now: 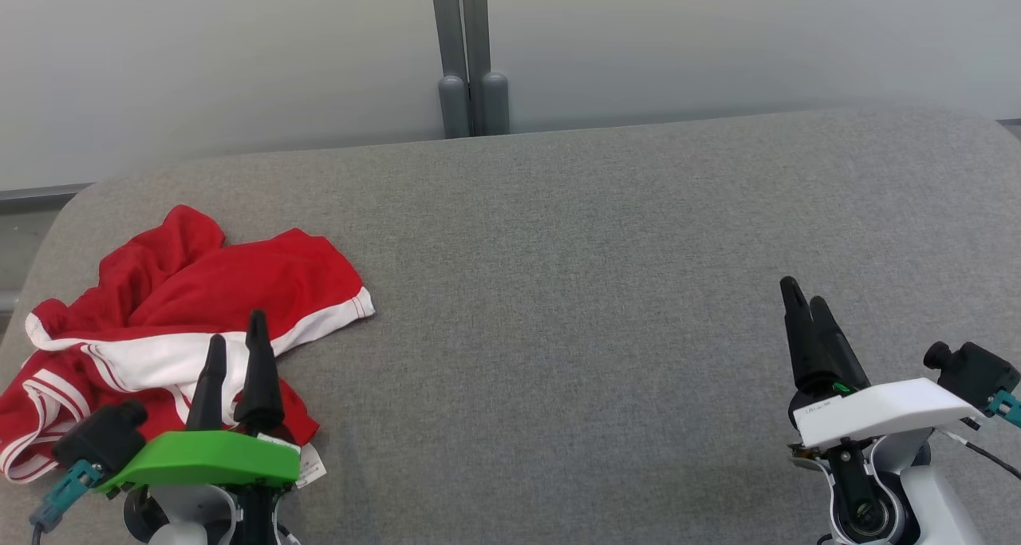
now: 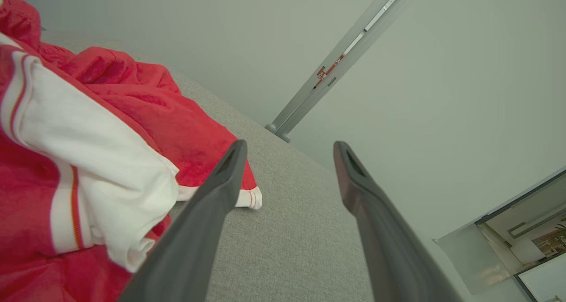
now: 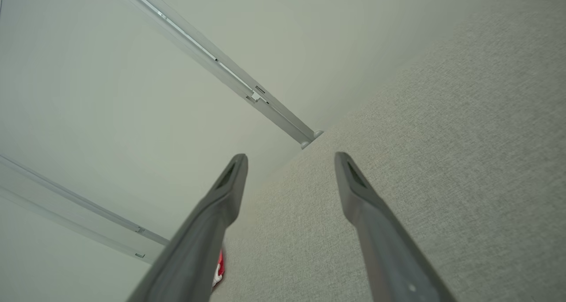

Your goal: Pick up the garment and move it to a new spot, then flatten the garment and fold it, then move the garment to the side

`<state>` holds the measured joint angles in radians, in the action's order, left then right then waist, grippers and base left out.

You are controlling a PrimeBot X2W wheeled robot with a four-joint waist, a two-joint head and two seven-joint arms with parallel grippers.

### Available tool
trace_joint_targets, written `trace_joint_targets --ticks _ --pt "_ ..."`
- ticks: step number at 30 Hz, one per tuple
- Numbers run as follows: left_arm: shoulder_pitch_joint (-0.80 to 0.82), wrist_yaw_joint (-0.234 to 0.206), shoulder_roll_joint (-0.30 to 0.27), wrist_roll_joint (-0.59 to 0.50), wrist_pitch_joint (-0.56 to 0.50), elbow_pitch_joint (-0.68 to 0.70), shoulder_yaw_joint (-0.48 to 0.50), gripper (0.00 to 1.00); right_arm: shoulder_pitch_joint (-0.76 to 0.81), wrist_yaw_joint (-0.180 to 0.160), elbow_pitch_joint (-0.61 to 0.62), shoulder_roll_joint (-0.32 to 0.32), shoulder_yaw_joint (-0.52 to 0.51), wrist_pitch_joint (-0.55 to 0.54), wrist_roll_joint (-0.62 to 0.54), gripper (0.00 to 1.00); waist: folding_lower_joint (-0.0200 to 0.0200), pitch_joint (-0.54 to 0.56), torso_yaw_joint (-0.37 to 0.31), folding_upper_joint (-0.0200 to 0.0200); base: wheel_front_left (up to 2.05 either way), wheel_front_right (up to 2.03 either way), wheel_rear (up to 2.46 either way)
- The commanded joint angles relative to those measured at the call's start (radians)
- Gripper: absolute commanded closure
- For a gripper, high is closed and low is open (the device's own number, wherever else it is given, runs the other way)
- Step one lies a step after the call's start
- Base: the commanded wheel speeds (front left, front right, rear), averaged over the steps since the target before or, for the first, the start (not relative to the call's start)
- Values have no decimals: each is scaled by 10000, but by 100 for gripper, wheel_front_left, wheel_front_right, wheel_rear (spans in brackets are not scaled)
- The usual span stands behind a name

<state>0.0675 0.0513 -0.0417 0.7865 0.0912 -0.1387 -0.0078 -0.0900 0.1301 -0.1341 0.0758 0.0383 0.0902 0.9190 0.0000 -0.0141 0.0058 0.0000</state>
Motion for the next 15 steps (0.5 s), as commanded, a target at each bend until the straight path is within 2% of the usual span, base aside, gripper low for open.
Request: trace_joint_targets --ticks 1,6,15 --pt "172 -93 -73 -387 112 151 -45 0 -259 5 129 53 31 128 -458 0 0 3 1 0 0 0 0" --pt "159 -228 -78 -1047 264 189 -128 0 -258 5 182 16 98 277 -1512 0 0 2 5 0 0 0 0" --pt "128 -344 -86 -2052 508 217 -292 0 -250 6 248 -14 108 519 -2760 0 0 5 42 0 0 0 0"
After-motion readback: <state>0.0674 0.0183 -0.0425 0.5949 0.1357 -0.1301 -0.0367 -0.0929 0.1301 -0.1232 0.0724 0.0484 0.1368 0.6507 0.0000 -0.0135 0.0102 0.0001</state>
